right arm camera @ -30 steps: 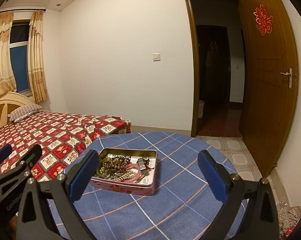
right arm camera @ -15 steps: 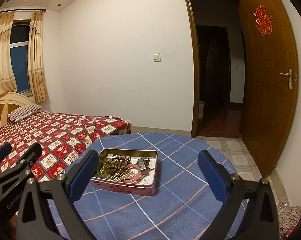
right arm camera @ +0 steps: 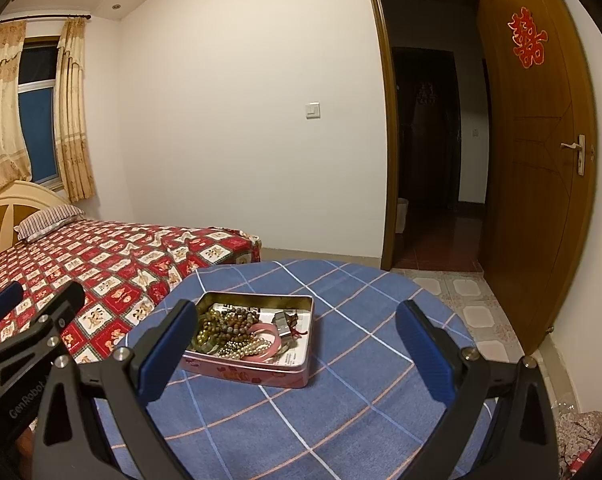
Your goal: Organize jewelry
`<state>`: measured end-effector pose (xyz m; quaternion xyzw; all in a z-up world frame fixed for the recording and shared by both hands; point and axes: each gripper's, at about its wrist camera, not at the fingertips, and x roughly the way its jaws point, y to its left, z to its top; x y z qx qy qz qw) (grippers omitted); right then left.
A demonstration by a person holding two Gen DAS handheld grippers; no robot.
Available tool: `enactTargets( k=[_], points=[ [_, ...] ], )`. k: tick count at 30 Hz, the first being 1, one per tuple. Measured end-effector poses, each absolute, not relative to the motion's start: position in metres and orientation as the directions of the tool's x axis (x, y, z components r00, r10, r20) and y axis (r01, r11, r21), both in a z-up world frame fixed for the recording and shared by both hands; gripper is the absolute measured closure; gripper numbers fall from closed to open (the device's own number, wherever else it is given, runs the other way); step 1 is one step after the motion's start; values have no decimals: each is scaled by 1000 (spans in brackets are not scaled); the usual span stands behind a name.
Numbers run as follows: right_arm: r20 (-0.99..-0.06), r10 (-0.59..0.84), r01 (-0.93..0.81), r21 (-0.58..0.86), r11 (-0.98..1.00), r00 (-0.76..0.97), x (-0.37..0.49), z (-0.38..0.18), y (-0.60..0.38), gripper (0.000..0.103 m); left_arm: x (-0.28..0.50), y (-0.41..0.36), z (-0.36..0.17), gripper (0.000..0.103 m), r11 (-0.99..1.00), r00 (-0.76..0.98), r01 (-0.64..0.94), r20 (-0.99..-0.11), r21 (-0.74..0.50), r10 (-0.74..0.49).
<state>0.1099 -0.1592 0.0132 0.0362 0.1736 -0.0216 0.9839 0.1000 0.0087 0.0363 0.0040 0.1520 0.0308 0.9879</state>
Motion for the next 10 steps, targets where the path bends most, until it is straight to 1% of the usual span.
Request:
enactTargets(
  k=[3,10],
  points=[
    [-349,-32,58,66,996,937,112,11,-160,2,102,8,34,17,999,950,-38,-310,5,38],
    [-375,-34,66,74,995,926,119,6,-164,2,113,4,23,17,999,929,-43,-366,31,52]
  ],
)
